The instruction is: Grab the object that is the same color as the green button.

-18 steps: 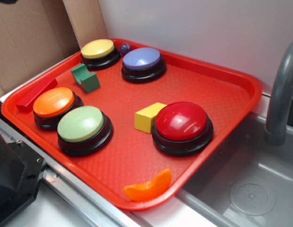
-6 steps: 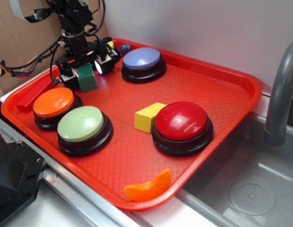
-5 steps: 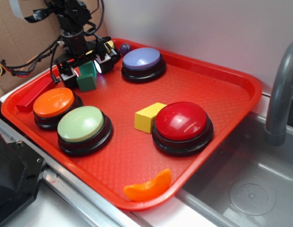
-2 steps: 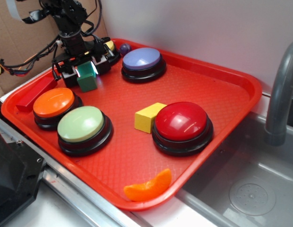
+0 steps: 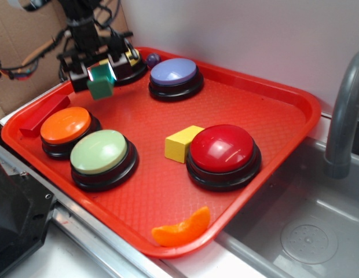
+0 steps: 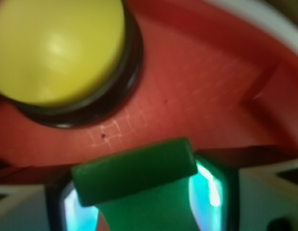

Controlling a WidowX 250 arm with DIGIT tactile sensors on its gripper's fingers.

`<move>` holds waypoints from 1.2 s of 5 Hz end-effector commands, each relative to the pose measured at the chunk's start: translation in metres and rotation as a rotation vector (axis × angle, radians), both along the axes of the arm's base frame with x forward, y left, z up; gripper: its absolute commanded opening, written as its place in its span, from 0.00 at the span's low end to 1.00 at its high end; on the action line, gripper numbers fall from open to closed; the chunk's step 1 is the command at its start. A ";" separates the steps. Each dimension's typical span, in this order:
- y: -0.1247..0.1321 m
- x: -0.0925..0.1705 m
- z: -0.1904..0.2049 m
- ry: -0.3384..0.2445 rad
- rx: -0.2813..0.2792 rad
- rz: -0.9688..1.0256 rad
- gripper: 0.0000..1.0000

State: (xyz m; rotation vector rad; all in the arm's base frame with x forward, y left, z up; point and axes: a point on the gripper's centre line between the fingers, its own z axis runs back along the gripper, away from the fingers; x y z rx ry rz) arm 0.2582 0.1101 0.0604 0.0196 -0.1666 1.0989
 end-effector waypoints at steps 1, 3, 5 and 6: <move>-0.035 0.002 0.080 -0.059 0.038 -0.407 0.00; -0.087 -0.028 0.111 -0.056 0.048 -0.695 0.00; -0.105 -0.038 0.107 -0.076 0.041 -0.846 0.00; -0.098 -0.033 0.104 -0.072 -0.001 -0.797 0.00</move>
